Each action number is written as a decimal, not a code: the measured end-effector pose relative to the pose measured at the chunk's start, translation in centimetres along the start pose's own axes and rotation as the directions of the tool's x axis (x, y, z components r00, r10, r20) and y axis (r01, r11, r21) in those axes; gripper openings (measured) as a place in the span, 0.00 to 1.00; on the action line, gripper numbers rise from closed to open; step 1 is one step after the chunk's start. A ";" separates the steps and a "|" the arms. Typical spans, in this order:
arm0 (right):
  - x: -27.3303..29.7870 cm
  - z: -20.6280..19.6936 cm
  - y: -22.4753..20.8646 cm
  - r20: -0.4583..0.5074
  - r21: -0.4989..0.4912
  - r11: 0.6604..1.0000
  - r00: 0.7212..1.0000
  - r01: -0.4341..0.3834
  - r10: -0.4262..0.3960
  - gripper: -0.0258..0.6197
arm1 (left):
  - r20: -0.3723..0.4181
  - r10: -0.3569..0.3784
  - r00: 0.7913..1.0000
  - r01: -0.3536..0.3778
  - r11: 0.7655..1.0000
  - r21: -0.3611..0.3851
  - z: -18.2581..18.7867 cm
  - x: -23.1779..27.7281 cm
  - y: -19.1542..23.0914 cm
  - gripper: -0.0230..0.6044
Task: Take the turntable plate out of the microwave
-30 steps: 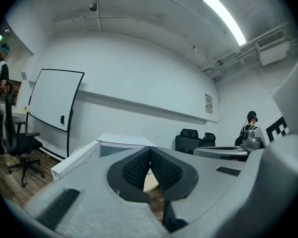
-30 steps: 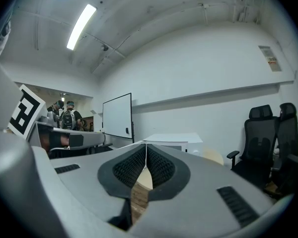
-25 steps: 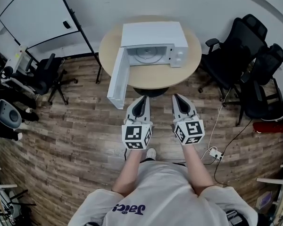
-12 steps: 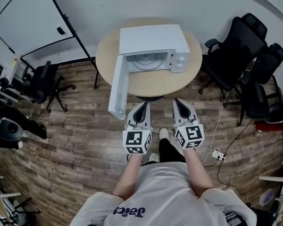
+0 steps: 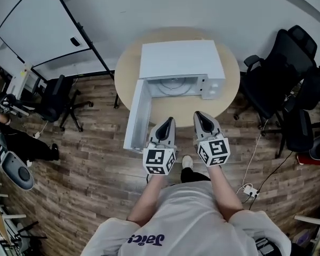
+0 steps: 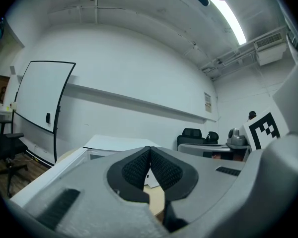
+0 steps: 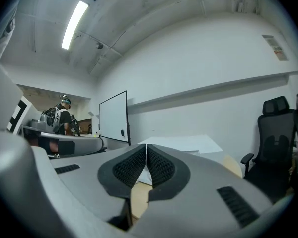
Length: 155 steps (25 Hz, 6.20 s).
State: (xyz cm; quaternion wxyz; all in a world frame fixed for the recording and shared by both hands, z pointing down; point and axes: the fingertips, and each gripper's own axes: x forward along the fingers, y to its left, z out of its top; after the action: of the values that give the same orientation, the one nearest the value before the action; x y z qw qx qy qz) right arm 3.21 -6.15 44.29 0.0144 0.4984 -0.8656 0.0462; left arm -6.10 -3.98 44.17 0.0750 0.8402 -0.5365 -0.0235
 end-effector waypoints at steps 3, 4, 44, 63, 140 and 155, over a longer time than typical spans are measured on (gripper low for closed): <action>3.2 0.4 -1.8 0.000 0.000 1.000 1.000 -0.027 0.027 0.07 | -0.008 0.028 1.000 -0.028 1.000 -0.008 -0.2 3.1 1.3 0.06; 4.2 0.4 -2.3 -0.001 0.002 0.999 0.999 -0.036 0.036 0.07 | -0.013 0.037 0.999 -0.037 0.999 -0.007 -0.4 4.1 1.8 0.06; 19.7 -12.8 -9.3 -0.307 0.091 0.993 0.946 -0.078 0.102 0.07 | -0.467 -0.029 0.884 -0.239 0.831 -0.503 -24.1 20.9 14.0 0.27; 21.7 -14.7 -10.5 -0.382 0.118 0.993 0.921 -0.027 0.071 0.07 | -0.326 -0.024 0.945 -0.313 0.222 -0.923 -29.0 24.8 18.0 0.34; 23.7 -27.7 -10.5 0.021 0.993 0.115 0.990 -0.038 0.143 0.26 | -0.271 -0.084 0.959 -0.262 0.108 -0.959 -27.1 14.7 11.7 0.09; 22.8 -28.4 -10.6 -0.063 0.997 0.059 0.988 0.055 0.144 0.11 | -0.252 -0.152 0.956 -0.241 0.085 -0.967 -28.1 13.9 10.5 0.09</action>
State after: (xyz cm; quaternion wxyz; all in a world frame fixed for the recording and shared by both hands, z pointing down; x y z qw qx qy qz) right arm 0.30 -28.39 74.89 -0.2695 0.3410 -0.6094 0.6632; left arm -6.29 -18.05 74.06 0.7006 0.5430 -0.3864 -0.2549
